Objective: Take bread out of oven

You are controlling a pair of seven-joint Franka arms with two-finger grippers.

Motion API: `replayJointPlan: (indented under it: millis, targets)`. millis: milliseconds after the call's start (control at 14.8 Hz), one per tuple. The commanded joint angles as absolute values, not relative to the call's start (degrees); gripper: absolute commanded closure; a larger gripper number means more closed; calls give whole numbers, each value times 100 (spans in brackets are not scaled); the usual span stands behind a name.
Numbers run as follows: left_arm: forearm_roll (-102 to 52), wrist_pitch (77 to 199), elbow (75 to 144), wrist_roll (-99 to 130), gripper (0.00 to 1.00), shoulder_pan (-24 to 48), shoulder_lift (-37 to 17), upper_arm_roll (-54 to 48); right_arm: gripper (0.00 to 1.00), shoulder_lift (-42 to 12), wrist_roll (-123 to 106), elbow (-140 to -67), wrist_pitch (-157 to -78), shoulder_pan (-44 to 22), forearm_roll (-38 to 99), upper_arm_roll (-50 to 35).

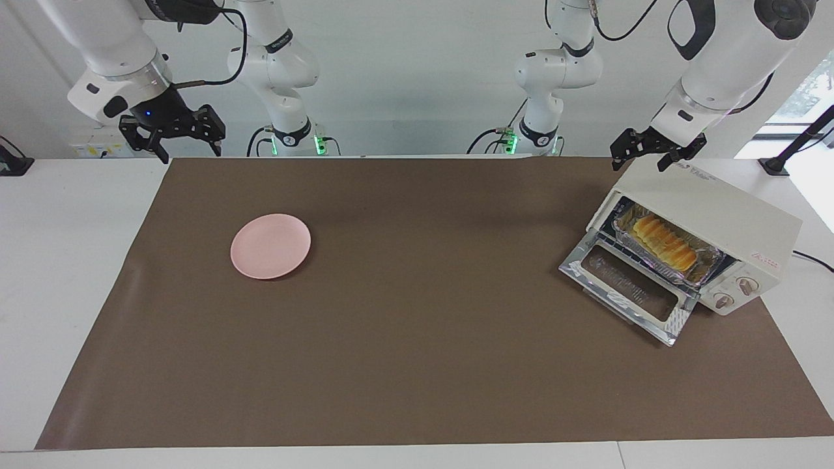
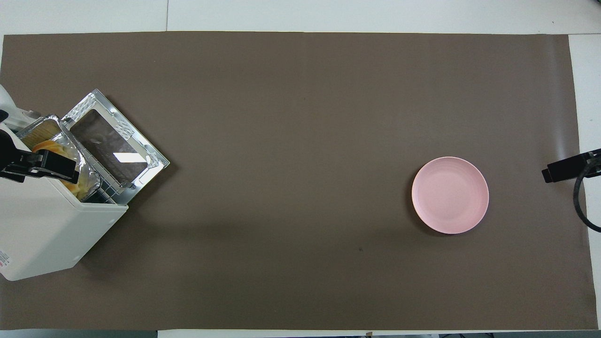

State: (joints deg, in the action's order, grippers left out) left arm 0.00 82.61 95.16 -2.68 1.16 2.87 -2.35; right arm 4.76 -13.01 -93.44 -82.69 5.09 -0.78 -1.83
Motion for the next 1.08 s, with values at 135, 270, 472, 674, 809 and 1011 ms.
replayJointPlan:
  millis: [135, 270, 472, 674, 809, 1011]
  targets:
    - [-105, 8402, 9694, -298, 0, 132, 457, -202, 0, 554, -1433, -9378, -8183, 589, 26, -220]
    - [-105, 8524, 9694, -308, 0, 123, 457, -193, 0, 554, -1433, -9378, -8183, 589, 26, -229]
    - [-88, 9069, 9782, -45, 0, 27, 440, -167, 0, 554, -1433, -9378, -8183, 589, 35, -220]
    - [0, 9717, 10026, 1103, 0, -70, 45, -167, 0, 554, -1433, -9378, -8183, 589, 26, -220]
    - [515, 10054, 10108, 1527, 0, -70, -279, -158, 0, 554, -1433, -9378, -8183, 589, 35, -220]
    - [1090, 10597, 9879, 2618, 0, -26, -1131, -167, 0, 554, -1433, -9378, -8183, 589, 26, -220]
